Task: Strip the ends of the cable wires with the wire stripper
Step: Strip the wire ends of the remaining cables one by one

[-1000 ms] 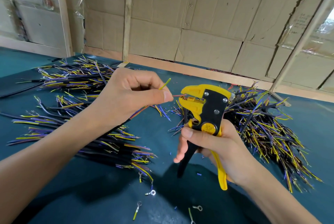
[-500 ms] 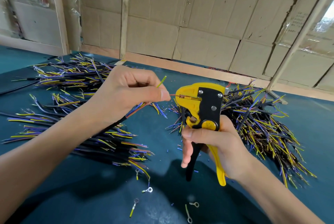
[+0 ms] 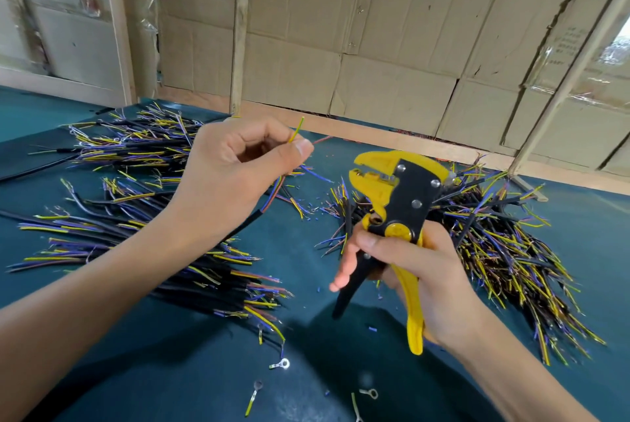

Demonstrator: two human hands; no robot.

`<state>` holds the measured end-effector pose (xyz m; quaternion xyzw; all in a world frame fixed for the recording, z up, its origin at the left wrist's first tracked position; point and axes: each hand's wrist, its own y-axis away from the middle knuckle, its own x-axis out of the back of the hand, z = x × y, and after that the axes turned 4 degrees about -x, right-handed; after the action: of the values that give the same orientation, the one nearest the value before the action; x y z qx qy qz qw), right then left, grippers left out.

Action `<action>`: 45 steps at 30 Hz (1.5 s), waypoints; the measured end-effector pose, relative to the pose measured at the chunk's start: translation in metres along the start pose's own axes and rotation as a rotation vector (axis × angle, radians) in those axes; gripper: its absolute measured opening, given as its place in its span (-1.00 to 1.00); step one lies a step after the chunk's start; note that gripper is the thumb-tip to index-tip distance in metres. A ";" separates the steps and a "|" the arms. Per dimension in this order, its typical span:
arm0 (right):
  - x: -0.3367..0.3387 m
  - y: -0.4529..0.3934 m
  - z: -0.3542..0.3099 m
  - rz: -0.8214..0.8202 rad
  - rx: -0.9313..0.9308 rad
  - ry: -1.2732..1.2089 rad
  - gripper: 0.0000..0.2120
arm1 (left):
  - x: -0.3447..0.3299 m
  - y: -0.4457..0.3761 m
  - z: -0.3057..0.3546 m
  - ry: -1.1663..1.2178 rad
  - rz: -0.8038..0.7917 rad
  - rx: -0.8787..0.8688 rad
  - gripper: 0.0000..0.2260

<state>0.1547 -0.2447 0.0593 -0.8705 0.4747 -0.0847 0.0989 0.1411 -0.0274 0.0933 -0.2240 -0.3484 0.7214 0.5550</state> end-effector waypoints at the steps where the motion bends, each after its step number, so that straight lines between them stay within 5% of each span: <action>1: -0.001 0.000 0.001 -0.008 -0.007 0.007 -0.81 | -0.002 0.001 0.000 -0.022 0.006 -0.019 -0.87; 16: -0.004 0.001 0.003 -0.047 -0.003 0.019 -0.82 | -0.010 0.003 -0.004 0.099 0.143 0.061 -0.82; 30: -0.009 0.001 0.001 -0.007 -0.018 -0.055 -0.89 | -0.023 0.014 -0.002 0.061 0.054 0.027 -0.86; 35: -0.017 0.005 0.000 0.163 -0.063 -0.114 -0.78 | -0.023 0.016 -0.007 0.046 0.017 0.007 -0.90; 39: -0.014 0.001 -0.004 0.029 -0.053 -0.341 -0.85 | -0.019 0.013 -0.011 0.031 -0.039 0.014 -0.85; 45: -0.004 -0.012 -0.001 0.174 -0.097 -0.496 -0.89 | -0.013 -0.003 -0.011 0.704 0.105 0.427 -0.80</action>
<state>0.1620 -0.2355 0.0633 -0.8244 0.5124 0.1628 0.1770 0.1544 -0.0366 0.0870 -0.3542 0.0318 0.6842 0.6368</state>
